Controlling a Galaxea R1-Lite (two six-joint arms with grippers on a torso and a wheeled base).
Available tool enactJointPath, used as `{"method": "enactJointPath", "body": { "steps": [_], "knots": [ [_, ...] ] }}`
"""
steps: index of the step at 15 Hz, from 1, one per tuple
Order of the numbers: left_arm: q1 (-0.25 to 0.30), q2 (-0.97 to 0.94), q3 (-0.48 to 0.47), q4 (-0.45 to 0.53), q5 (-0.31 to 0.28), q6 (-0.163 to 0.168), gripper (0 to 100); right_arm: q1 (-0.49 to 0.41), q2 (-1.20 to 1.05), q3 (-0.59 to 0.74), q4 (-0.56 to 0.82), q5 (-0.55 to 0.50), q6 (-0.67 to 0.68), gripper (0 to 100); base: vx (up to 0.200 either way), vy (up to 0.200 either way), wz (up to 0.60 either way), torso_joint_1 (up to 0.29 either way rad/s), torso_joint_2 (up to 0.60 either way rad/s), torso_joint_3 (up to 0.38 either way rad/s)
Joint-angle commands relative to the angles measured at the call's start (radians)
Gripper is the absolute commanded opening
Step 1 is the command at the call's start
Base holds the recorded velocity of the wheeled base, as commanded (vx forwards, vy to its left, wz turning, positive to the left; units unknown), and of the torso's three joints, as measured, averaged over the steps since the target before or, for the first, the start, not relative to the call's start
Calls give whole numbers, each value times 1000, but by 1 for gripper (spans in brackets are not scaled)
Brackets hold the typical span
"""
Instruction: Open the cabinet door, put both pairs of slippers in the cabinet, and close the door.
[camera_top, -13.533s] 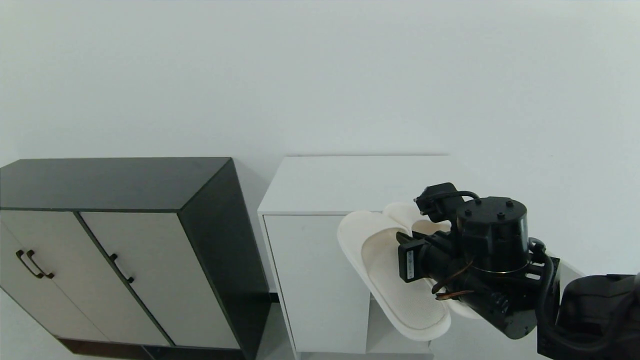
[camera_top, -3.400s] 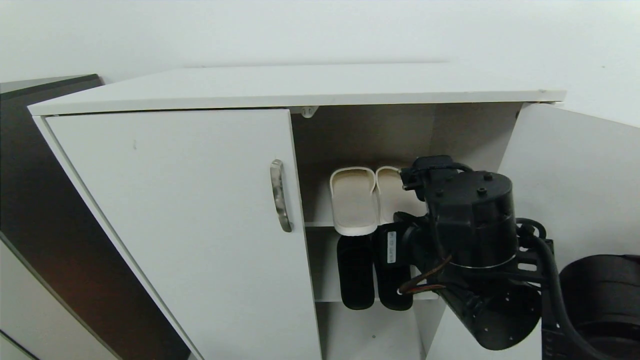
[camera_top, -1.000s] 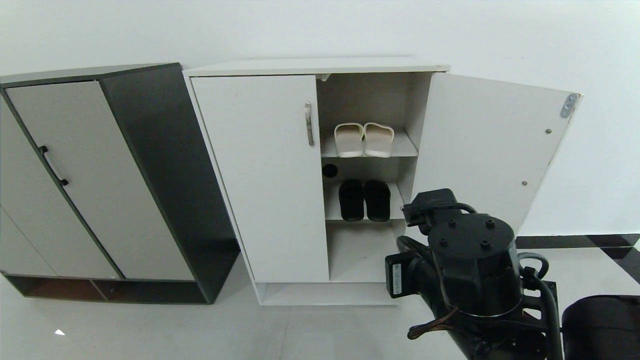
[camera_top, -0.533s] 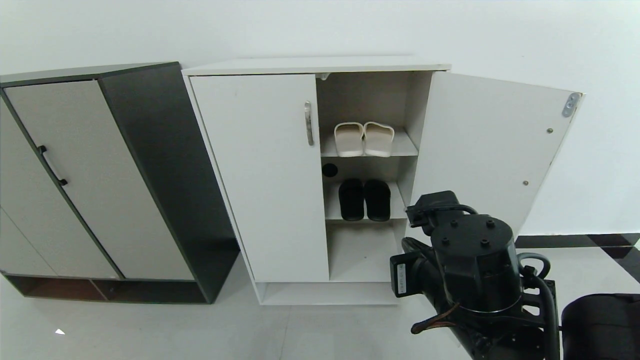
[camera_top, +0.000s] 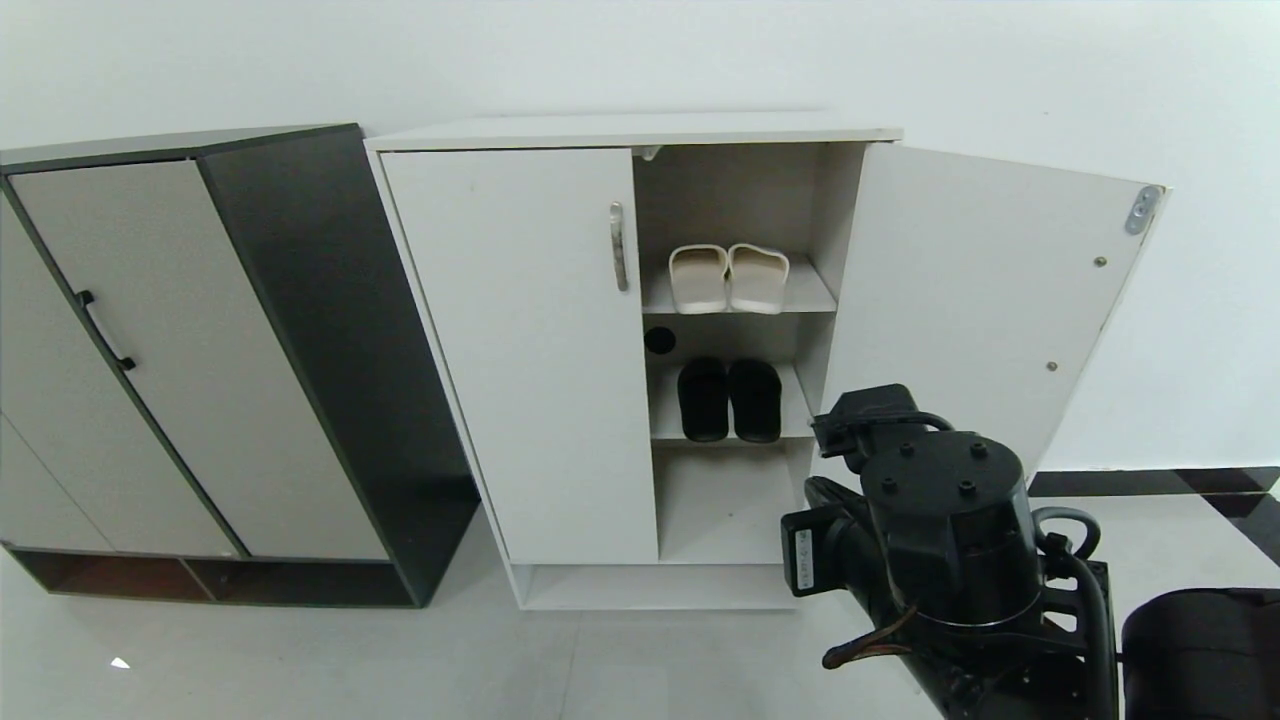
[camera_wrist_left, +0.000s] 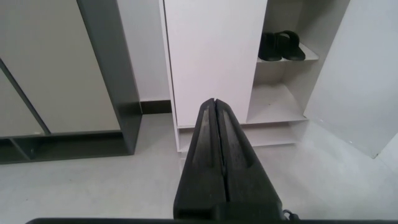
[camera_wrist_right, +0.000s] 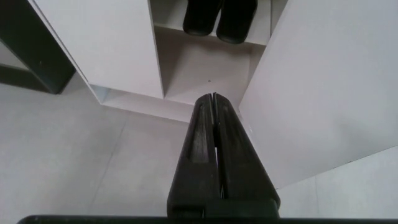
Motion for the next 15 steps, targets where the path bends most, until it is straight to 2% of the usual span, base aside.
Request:
{"method": "enactJointPath", "body": {
  "steps": [1, 5, 8, 15],
  "knots": [
    [0, 1, 0, 0, 0, 0, 0, -1, 4, 0, 0, 0, -1, 0, 0, 0, 0, 0, 0, 0],
    [0, 1, 0, 0, 0, 0, 0, -1, 3, 0, 0, 1, 0, 0, 0, 0, 0, 2, -34, -37],
    [0, 1, 0, 0, 1, 0, 0, -1, 3, 0, 0, 1, -1, 0, 0, 0, 0, 18, -196, -326],
    [0, 1, 0, 0, 0, 0, 0, -1, 4, 3, 1, 3, -1, 0, 0, 0, 0, 84, -498, -355]
  ]
}}
